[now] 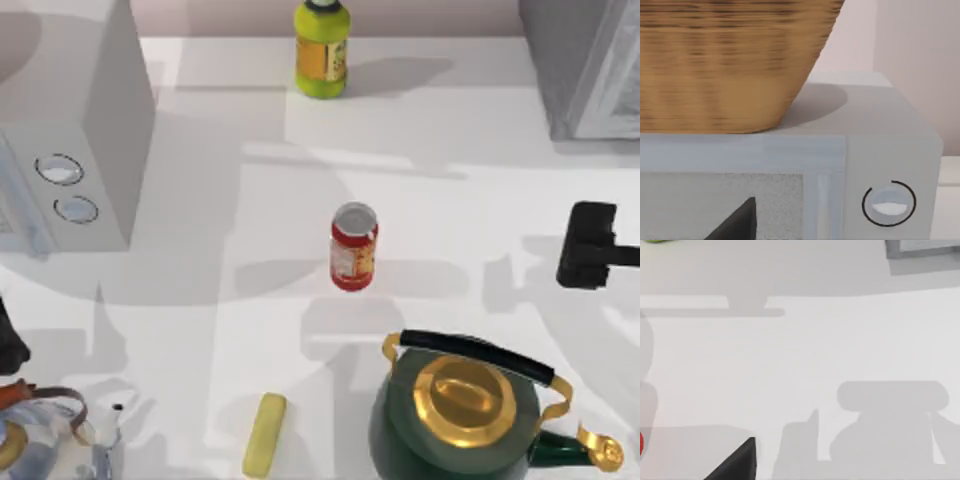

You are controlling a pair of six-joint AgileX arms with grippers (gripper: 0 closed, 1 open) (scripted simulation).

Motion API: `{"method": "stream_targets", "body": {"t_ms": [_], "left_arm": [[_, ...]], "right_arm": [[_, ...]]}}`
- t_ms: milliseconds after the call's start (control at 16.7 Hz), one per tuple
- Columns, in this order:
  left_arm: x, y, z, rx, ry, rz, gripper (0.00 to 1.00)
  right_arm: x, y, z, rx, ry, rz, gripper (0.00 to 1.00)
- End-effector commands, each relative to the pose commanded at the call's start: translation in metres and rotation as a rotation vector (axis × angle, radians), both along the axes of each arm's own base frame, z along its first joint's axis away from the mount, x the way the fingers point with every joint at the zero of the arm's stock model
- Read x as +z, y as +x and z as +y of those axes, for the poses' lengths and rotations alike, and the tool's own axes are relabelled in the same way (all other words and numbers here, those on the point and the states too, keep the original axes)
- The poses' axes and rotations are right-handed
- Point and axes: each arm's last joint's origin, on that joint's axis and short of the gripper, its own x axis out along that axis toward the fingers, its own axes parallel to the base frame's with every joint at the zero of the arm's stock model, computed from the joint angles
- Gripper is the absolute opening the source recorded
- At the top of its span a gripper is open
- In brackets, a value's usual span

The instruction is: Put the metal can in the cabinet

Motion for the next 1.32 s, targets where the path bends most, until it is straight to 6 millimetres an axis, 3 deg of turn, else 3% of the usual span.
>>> {"method": "stream_targets", "body": {"t_ms": [420,780,1080,1320], "left_arm": [[0.0,0.0,0.0,0.0,0.0,0.0,1.0],[0.0,0.0,0.0,0.0,0.0,0.0,1.0],[0.0,0.0,0.0,0.0,0.0,0.0,1.0],[0.0,0.0,0.0,0.0,0.0,0.0,1.0]], "right_arm": [[-0.005,0.055,0.099,0.004,-0.031,0.12,1.0],[-0.034,0.072,0.178,-0.001,-0.073,0.153,1.0],[-0.064,0.067,0.215,0.001,-0.124,0.175,1.0],[-0.072,0.063,0.221,0.003,-0.143,0.185,1.0]]}}
